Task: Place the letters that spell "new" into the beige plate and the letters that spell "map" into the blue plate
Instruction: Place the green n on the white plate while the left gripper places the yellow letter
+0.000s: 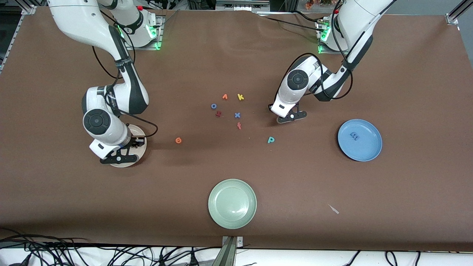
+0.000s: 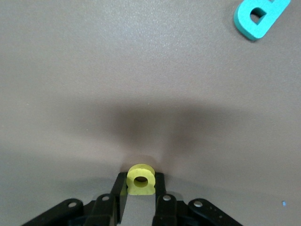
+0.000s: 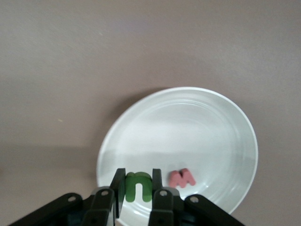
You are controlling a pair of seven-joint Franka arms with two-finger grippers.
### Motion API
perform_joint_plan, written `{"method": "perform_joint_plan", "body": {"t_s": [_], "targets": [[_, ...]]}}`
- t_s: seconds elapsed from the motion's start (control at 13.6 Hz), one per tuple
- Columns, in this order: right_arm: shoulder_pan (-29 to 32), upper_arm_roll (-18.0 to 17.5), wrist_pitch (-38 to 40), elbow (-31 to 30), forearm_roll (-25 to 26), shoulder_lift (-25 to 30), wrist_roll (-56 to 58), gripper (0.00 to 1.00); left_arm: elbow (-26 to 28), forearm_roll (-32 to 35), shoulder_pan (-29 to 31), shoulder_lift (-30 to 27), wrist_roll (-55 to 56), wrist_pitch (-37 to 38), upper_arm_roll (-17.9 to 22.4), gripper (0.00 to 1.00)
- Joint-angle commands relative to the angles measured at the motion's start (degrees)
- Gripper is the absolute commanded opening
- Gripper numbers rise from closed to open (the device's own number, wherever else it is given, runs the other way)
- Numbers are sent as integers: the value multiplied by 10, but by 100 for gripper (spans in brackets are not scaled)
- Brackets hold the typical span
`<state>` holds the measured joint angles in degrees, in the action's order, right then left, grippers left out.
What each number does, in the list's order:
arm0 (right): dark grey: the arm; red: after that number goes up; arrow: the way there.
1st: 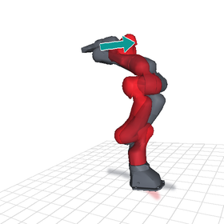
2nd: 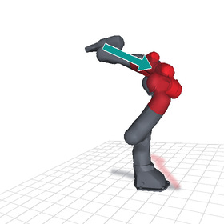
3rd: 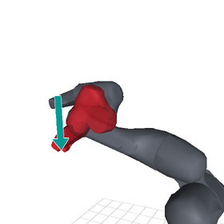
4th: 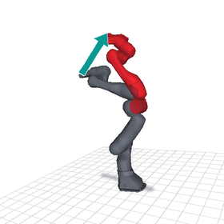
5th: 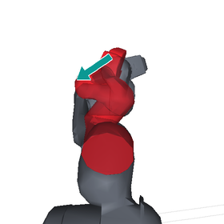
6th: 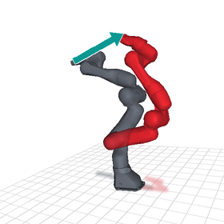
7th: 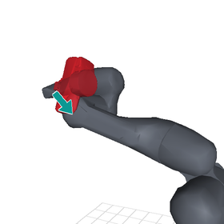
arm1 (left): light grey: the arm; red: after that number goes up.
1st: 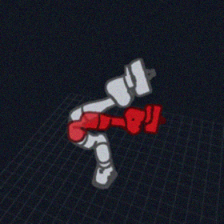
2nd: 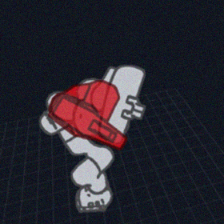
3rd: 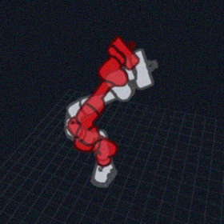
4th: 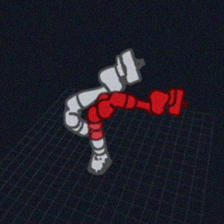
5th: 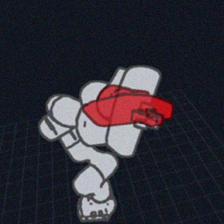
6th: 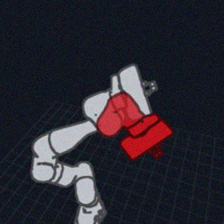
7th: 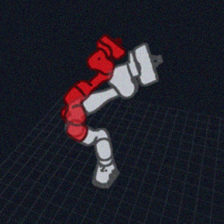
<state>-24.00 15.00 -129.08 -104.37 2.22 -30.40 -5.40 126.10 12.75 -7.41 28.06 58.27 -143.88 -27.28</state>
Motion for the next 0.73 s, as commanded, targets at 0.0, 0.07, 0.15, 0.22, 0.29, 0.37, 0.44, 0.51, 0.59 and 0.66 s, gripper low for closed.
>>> {"method": "perform_joint_plan", "body": {"t_s": [0.0, 0.07, 0.15, 0.22, 0.29, 0.37, 0.44, 0.51, 0.59, 0.66], "targets": [[9, 0, -38, -49, -9, 21, 25, 25, -40, 30, 8, 7, 9, 70, 2, 20], [9, 0, -40, -51, -14, 23, 24, 30, -63, 30, 8, 6, 0, 109, 3, 18], [9, 0, -38, -50, -25, 24, 24, 34, -89, 29, 11, 6, -19, 155, 3, 17], [8, 0, -36, -49, -33, 24, 24, 46, -116, 24, 20, 7, -49, 203, 3, 17], [8, 0, -35, -47, -35, 24, 21, 53, -138, 21, 35, 7, -89, 242, 3, 17], [8, -1, -34, -46, -35, 25, 16, 58, -155, 21, 57, 6, -138, 276, 3, 17], [7, -1, -34, -46, -36, 26, 15, 59, -169, 21, 79, 4, -190, 306, 2, 17], [7, -3, -34, -46, -37, 26, 14, 60, -183, 21, 103, 4, -241, 331, 2, 17], [4, -6, -35, -44, -38, 26, 1, 61, -193, 21, 129, 4, -297, 355, 2, 17], [3, -14, -35, -36, -48, 24, -26, 63, -203, 24, 155, 4, -356, 372, 3, 17]]}}
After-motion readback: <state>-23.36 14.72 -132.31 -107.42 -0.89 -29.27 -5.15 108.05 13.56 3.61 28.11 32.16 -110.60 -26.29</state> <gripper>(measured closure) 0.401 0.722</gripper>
